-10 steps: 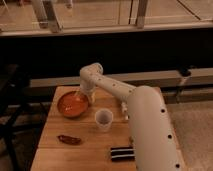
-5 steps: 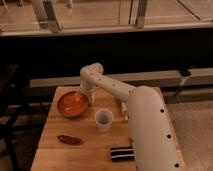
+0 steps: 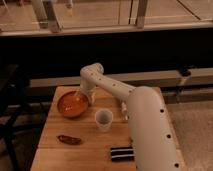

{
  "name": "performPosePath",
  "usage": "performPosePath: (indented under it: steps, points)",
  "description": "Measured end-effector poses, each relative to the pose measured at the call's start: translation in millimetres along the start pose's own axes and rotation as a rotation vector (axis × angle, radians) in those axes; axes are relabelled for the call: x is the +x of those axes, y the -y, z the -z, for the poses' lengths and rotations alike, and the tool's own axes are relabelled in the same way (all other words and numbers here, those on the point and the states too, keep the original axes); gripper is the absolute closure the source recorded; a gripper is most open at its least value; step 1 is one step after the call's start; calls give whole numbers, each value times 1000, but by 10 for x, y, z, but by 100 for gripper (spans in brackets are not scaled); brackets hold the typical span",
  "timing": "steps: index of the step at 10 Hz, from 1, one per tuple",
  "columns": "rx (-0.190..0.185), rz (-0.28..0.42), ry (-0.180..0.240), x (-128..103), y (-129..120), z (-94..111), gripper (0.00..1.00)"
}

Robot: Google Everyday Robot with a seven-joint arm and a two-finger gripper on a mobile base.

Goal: Pick up the ceramic bowl

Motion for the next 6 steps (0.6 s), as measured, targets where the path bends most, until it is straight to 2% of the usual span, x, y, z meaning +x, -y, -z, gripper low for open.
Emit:
performPosePath:
  steps: [2, 5, 6]
  points:
    - [2, 0, 1, -3, 0, -2, 31]
    - [8, 3, 4, -13, 5, -9, 35]
    - [9, 6, 2, -23, 12, 18, 43]
